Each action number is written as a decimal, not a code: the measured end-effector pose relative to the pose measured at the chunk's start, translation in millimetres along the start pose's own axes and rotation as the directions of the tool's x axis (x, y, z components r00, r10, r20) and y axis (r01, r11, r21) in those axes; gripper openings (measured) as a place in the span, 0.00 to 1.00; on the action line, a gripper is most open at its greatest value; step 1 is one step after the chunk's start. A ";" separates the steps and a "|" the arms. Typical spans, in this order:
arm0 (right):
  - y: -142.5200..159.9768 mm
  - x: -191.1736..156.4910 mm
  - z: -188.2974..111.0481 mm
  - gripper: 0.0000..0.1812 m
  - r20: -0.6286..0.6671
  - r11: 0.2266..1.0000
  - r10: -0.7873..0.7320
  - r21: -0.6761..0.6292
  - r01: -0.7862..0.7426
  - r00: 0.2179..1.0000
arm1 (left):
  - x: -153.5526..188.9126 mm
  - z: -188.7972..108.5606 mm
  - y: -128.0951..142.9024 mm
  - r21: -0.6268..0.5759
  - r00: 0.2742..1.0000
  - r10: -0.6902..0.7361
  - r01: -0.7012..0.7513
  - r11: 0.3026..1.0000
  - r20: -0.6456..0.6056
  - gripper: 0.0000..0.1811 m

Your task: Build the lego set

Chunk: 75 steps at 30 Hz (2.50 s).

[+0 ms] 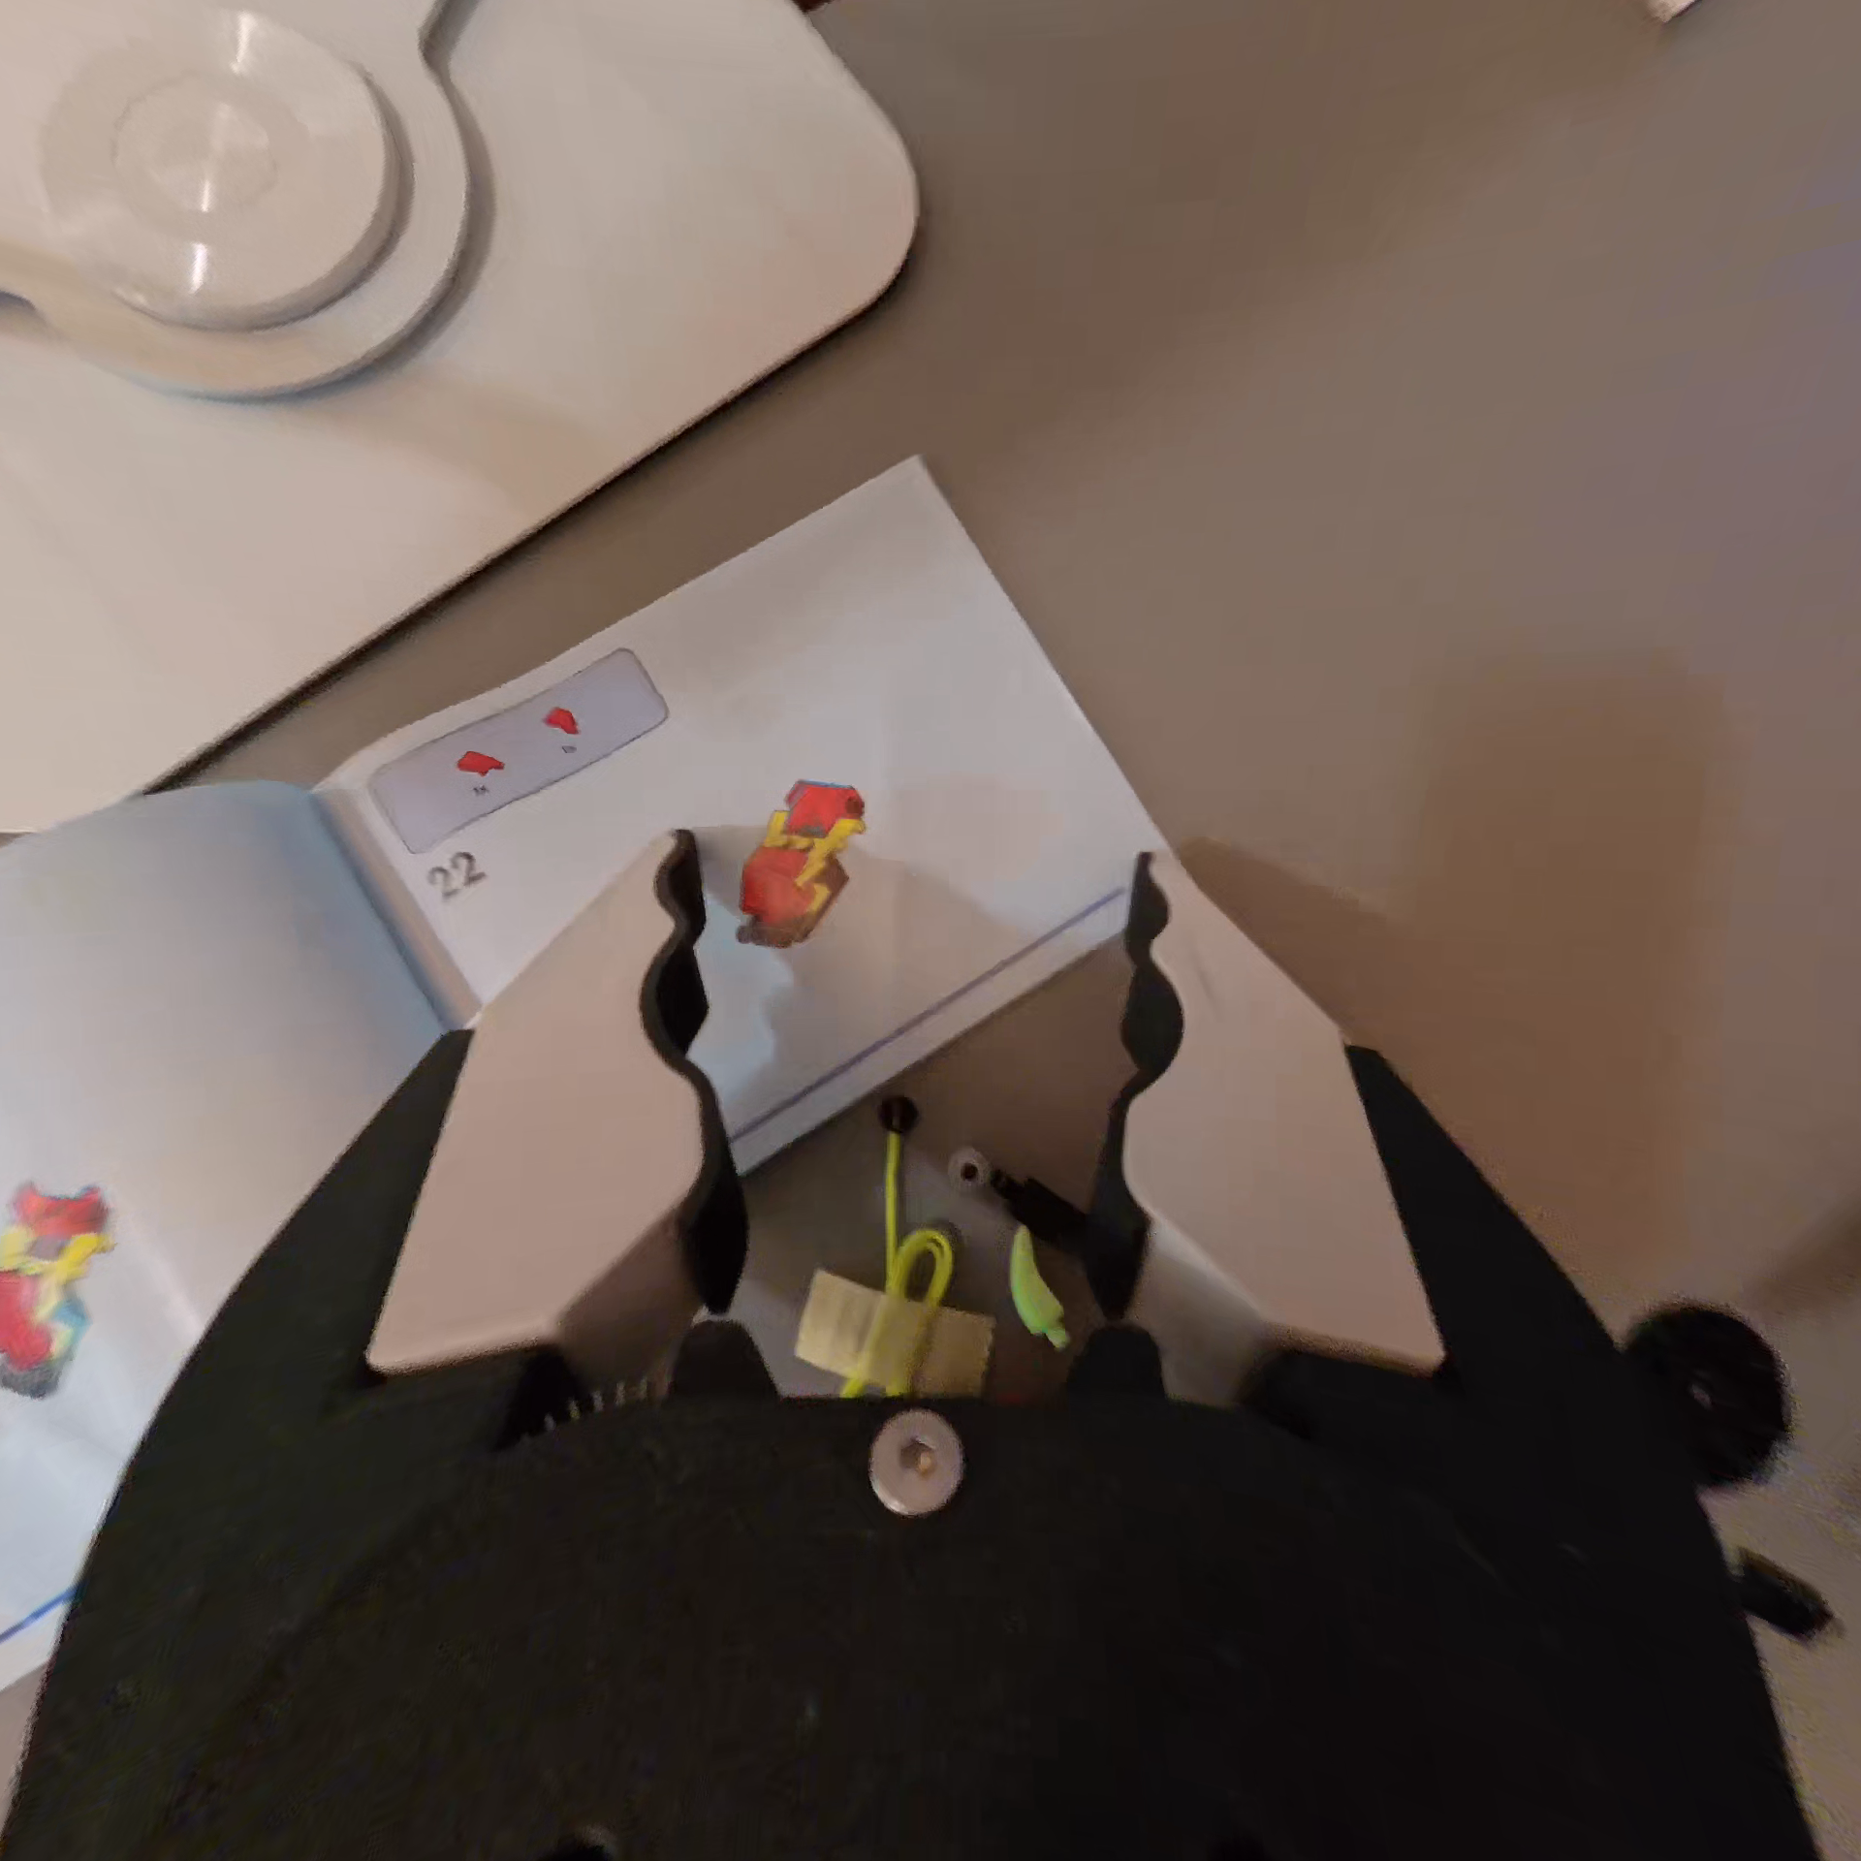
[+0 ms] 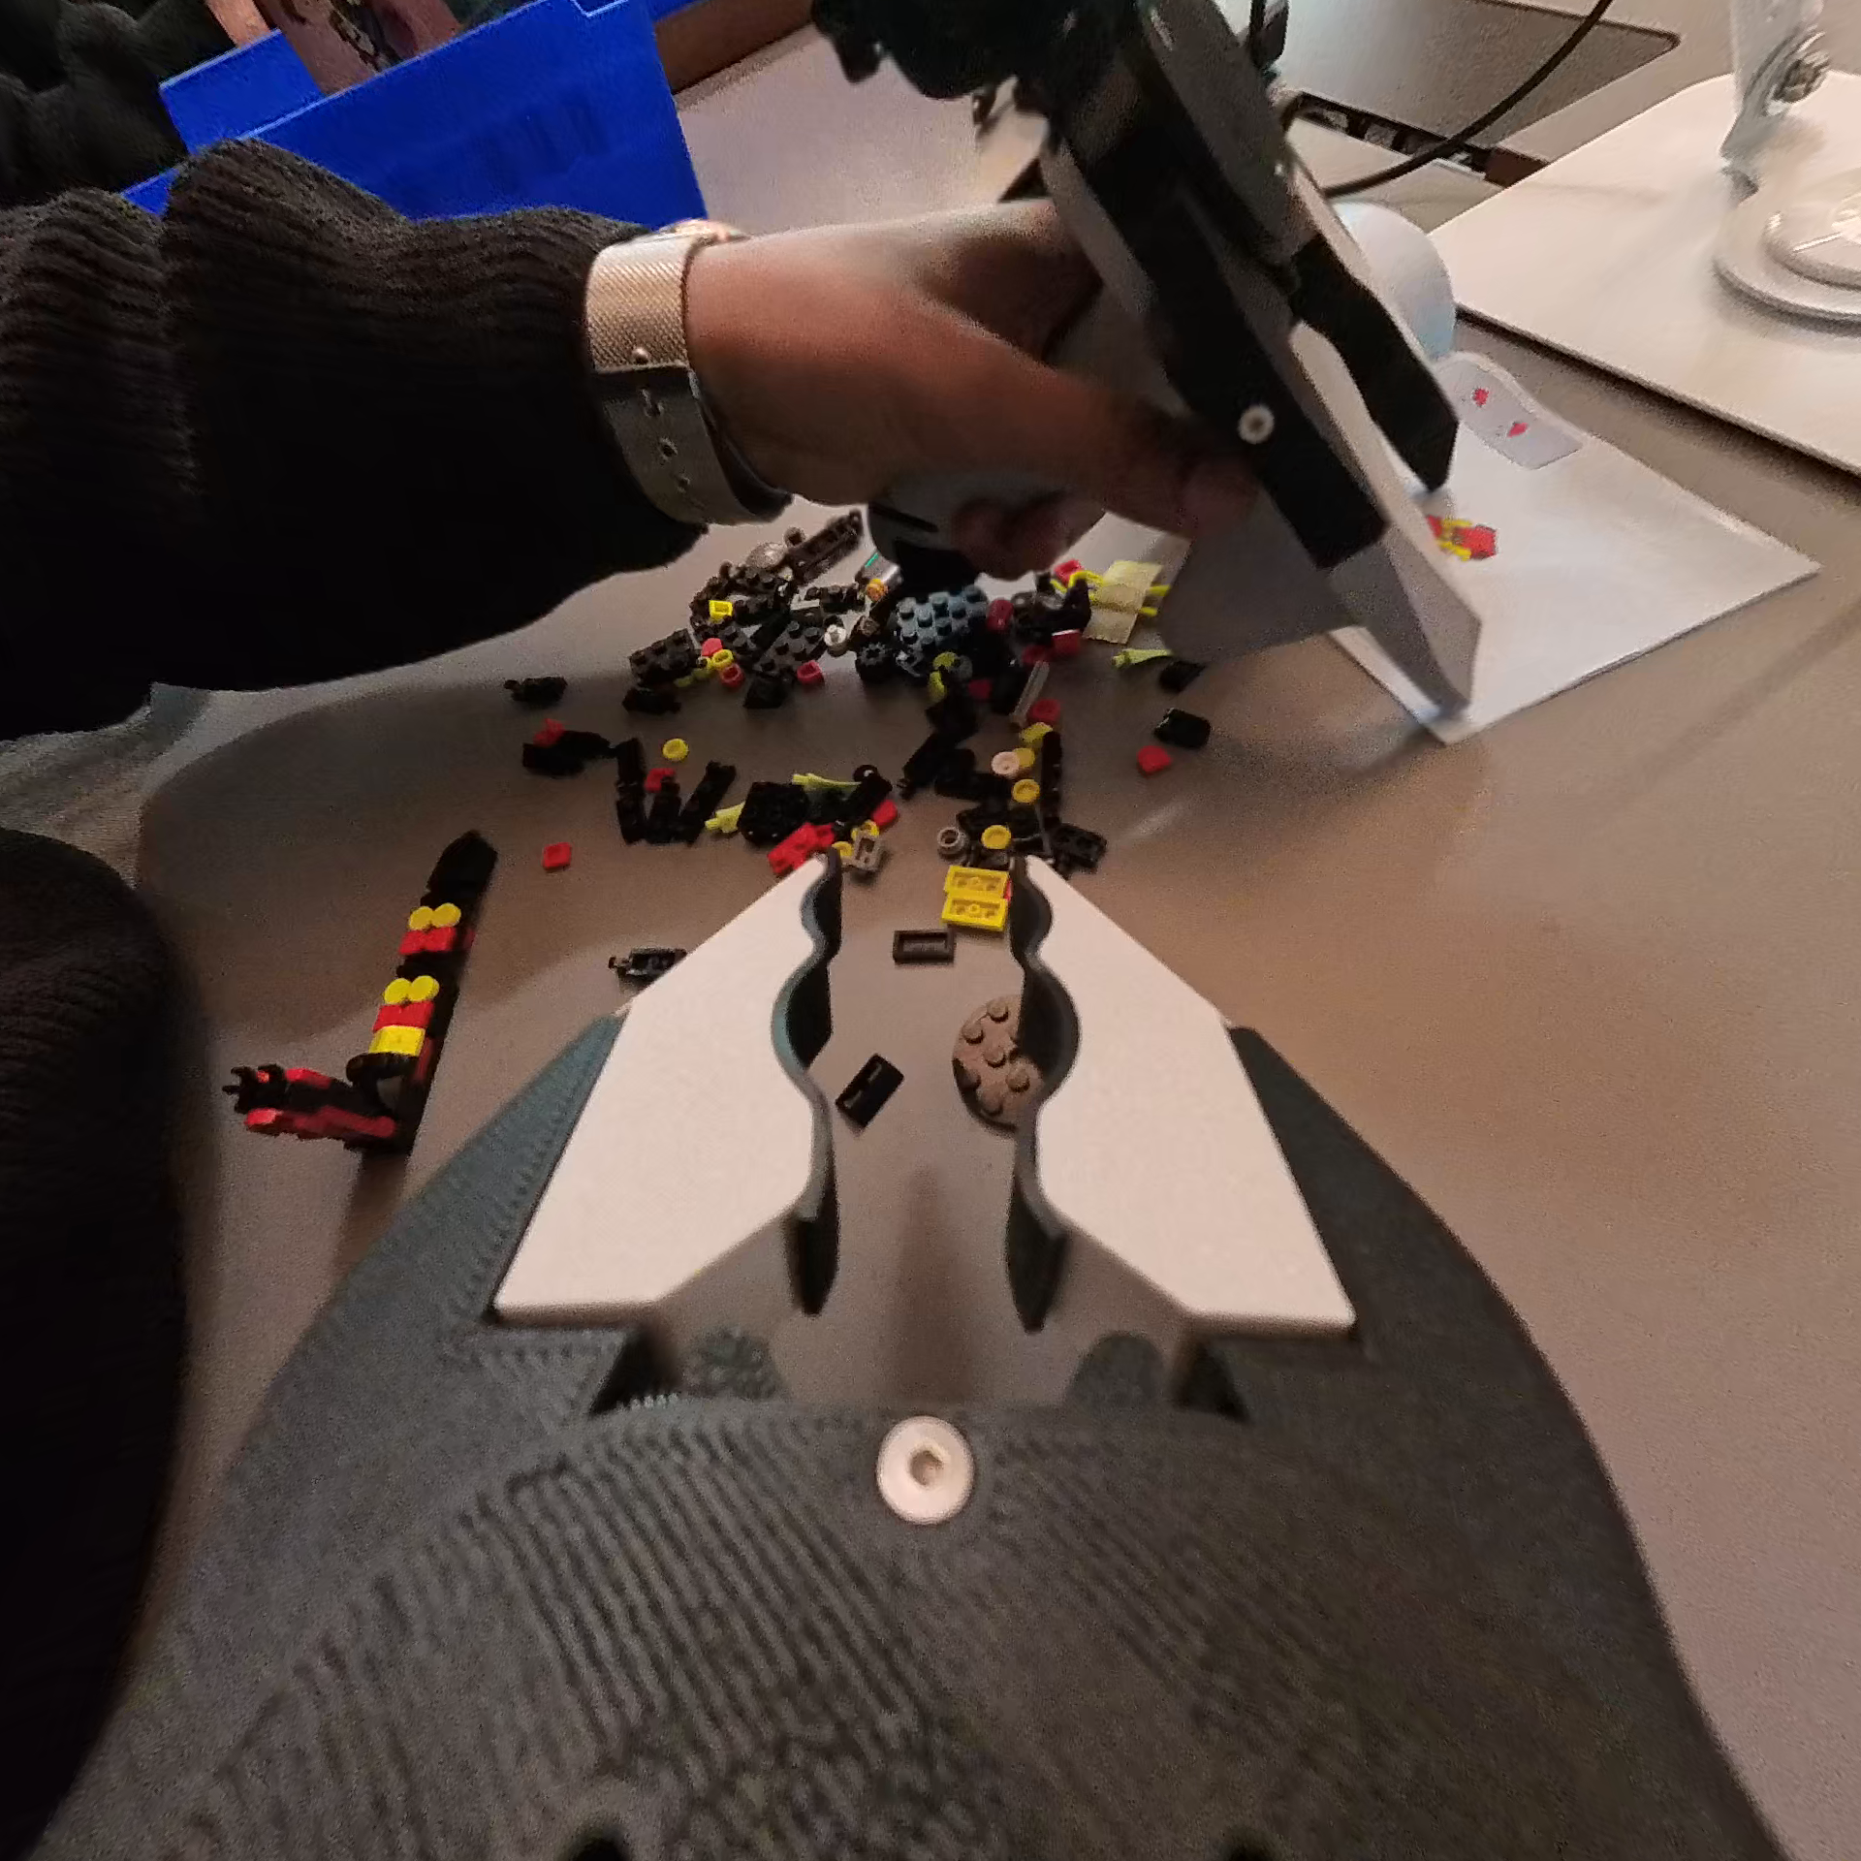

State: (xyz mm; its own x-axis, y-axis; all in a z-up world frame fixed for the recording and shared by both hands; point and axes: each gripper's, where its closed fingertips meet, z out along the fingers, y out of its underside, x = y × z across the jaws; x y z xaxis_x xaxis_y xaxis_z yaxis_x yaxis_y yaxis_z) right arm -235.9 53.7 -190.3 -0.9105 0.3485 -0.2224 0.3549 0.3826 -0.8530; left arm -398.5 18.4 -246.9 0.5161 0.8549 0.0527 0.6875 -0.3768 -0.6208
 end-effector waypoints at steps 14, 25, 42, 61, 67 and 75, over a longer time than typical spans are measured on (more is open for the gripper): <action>-0.3 -1.6 -0.6 0.17 -0.001 1.000 -0.013 -0.002 0.013 1.000 | -24.4 -5.3 -5.2 0.045 0.994 -0.041 0.037 0.998 0.100 0.01; 0.5 -1.1 0.3 0.17 -0.008 1.000 -0.018 -0.007 0.018 1.000 | -75.6 -56.2 -20.6 0.270 0.926 -0.369 0.377 0.886 -0.084 0.03; 1.1 3.9 4.1 0.16 -0.035 1.000 -0.029 -0.008 0.029 0.999 | -158.6 -138.3 23.6 0.466 0.843 -0.532 0.505 0.727 -0.083 0.21; 1.6 3.4 2.1 0.15 -0.049 0.998 -0.060 -0.016 0.060 0.997 | -106.0 -79.2 23.5 0.276 0.953 -0.239 0.183 0.944 0.186 0.13; 2.3 3.3 3.4 0.15 -0.044 0.998 -0.055 -0.019 0.054 0.998 | -125.9 -74.1 49.1 0.188 0.938 -0.268 0.229 0.955 0.219 0.10; 5.6 7.7 4.9 0.15 -0.054 0.999 -0.046 -0.031 0.044 0.997 | -129.4 -65.2 62.6 0.138 0.936 -0.286 0.261 0.955 0.207 0.09</action>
State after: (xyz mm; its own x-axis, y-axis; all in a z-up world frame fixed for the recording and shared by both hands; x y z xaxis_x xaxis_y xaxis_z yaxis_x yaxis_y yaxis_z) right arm -242.0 54.3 -199.1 -0.9130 0.3764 -0.1572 0.3205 0.4237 -0.8472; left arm -388.9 -139.1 -241.6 0.1804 0.9815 0.0646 0.7212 -0.0873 -0.6872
